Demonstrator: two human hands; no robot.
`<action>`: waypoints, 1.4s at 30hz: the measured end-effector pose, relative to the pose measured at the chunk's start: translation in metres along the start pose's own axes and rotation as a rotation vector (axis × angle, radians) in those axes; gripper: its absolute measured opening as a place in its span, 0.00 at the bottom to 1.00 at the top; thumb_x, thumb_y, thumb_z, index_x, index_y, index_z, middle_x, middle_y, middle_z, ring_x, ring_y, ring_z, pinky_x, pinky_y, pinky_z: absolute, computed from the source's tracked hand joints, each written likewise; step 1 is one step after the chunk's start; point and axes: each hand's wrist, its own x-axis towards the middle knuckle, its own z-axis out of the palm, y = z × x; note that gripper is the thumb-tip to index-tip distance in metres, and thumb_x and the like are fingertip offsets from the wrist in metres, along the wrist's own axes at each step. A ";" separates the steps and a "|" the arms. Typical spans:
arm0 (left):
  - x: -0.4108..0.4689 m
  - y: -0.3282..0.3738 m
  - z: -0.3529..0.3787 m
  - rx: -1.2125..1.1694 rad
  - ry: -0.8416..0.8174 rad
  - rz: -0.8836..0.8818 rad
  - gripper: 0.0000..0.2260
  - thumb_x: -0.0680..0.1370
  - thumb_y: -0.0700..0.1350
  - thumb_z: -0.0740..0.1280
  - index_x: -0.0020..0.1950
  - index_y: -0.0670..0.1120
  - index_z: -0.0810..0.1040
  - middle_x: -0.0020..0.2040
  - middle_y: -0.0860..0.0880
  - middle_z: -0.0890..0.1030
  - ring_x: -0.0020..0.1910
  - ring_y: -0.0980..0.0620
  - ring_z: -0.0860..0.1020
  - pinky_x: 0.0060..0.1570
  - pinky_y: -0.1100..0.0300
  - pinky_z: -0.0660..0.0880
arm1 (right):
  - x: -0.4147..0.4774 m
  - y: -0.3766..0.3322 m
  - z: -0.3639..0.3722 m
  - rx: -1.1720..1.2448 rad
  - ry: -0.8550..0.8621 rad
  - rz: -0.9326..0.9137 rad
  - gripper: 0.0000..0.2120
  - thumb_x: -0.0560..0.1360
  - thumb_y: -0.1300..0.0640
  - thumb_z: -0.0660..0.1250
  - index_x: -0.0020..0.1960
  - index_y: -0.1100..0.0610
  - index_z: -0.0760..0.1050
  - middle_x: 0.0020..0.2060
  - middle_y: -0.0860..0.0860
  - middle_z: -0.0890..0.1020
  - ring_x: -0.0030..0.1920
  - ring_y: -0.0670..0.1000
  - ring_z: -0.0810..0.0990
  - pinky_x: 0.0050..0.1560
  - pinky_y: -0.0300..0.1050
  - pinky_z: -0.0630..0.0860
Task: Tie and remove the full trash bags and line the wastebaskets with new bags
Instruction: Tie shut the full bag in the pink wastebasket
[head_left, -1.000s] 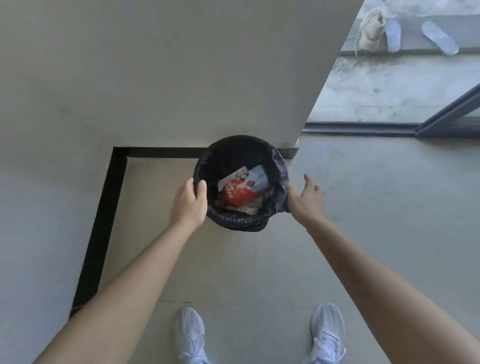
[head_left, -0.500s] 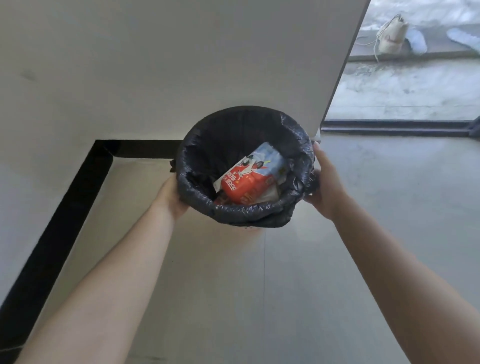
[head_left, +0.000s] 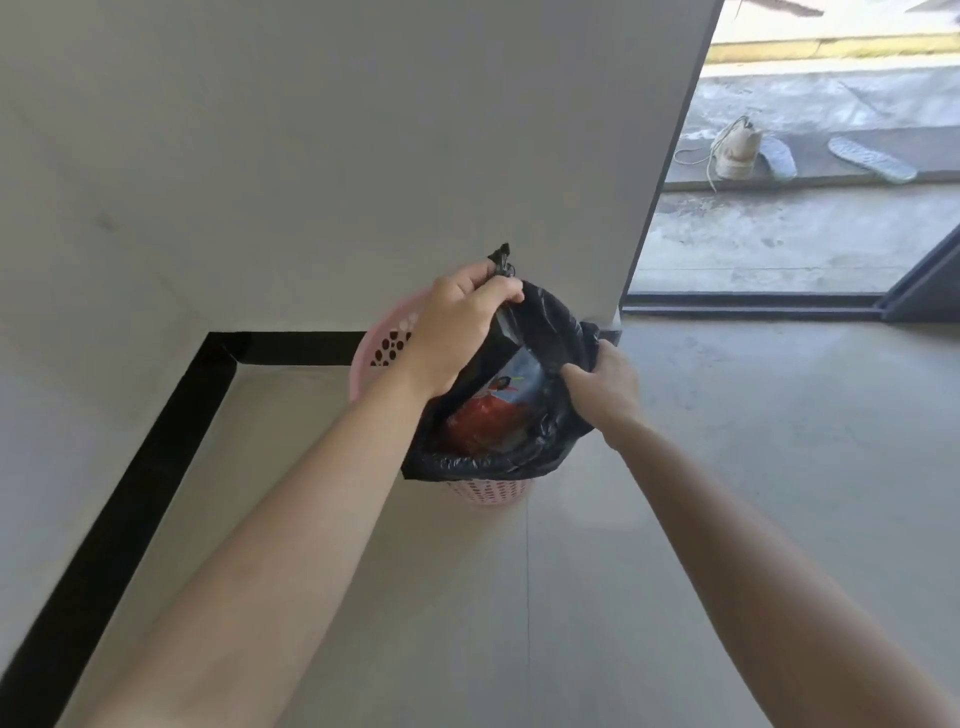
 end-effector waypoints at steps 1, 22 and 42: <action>-0.002 0.008 0.004 -0.001 -0.015 0.053 0.12 0.78 0.46 0.66 0.42 0.38 0.77 0.39 0.45 0.78 0.42 0.49 0.76 0.48 0.55 0.73 | -0.002 -0.002 -0.006 -0.071 -0.008 -0.026 0.14 0.77 0.45 0.62 0.57 0.54 0.75 0.49 0.51 0.81 0.51 0.55 0.80 0.54 0.54 0.80; 0.026 -0.025 -0.069 -0.077 0.324 0.110 0.28 0.72 0.59 0.74 0.52 0.35 0.73 0.47 0.38 0.81 0.45 0.46 0.82 0.51 0.48 0.80 | -0.015 -0.058 -0.096 0.630 0.150 -0.020 0.38 0.61 0.31 0.74 0.62 0.54 0.75 0.47 0.50 0.81 0.50 0.50 0.85 0.59 0.55 0.80; 0.050 -0.040 -0.031 -0.026 0.246 0.179 0.15 0.77 0.51 0.70 0.61 0.46 0.76 0.47 0.51 0.80 0.46 0.58 0.79 0.53 0.57 0.75 | -0.063 -0.023 -0.001 0.103 0.223 -0.295 0.64 0.59 0.34 0.79 0.80 0.46 0.40 0.74 0.44 0.67 0.75 0.46 0.64 0.76 0.54 0.62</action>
